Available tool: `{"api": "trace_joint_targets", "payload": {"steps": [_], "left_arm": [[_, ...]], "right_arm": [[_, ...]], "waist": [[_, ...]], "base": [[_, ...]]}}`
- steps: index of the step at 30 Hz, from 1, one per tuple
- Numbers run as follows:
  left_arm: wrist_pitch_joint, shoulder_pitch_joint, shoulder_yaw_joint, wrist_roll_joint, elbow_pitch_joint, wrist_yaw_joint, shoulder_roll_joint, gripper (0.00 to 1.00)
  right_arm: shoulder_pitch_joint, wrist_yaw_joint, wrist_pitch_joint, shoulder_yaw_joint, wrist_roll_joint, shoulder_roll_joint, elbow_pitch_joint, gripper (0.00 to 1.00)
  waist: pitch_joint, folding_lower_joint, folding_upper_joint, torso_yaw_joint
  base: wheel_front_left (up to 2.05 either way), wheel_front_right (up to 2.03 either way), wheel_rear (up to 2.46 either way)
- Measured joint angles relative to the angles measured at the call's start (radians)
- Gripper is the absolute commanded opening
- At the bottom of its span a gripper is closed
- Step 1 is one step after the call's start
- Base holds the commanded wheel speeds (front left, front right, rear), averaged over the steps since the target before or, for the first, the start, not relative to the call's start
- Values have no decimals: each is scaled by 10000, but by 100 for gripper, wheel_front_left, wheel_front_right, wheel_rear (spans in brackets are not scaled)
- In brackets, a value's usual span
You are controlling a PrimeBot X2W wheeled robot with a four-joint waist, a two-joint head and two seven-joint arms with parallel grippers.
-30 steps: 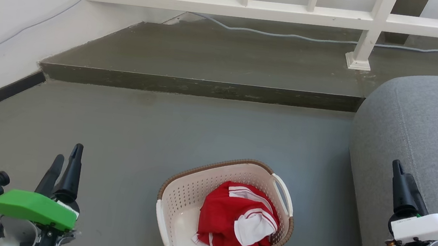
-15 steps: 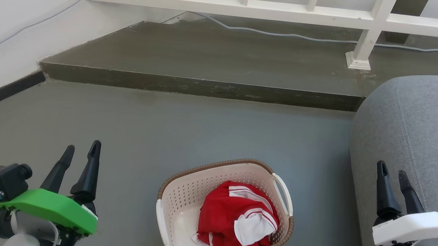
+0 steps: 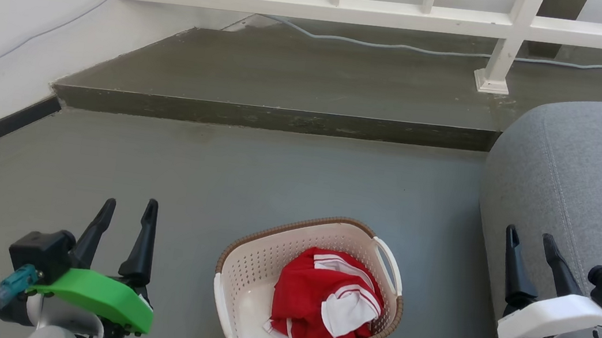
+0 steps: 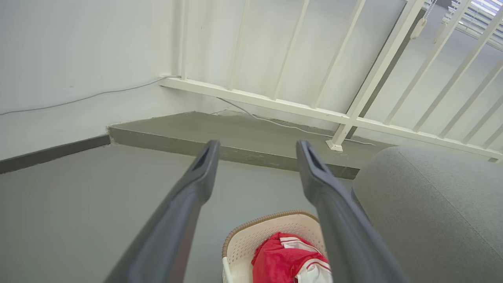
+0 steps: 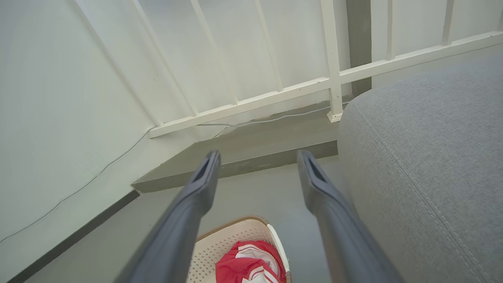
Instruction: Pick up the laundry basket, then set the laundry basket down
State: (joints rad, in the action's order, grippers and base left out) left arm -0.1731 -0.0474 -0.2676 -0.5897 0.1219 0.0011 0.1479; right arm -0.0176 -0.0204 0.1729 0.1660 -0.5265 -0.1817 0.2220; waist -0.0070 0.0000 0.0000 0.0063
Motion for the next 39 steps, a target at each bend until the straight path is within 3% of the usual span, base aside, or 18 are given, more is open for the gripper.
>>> {"api": "trace_joint_targets", "payload": {"steps": [23,39], "left_arm": [[-579,2,-608,2336,337,568,-21,100],[-564,2,-520,2318,629,711,-81,100]], "right_arm": [[9,-341,777,474,2903,-6,167,100],[60,-276,788,276,2803,238,194,100]], "waist": [[-4,0,0,-17],[-45,0,0,16]], "base": [[0,0,0],[0,0,0]]}}
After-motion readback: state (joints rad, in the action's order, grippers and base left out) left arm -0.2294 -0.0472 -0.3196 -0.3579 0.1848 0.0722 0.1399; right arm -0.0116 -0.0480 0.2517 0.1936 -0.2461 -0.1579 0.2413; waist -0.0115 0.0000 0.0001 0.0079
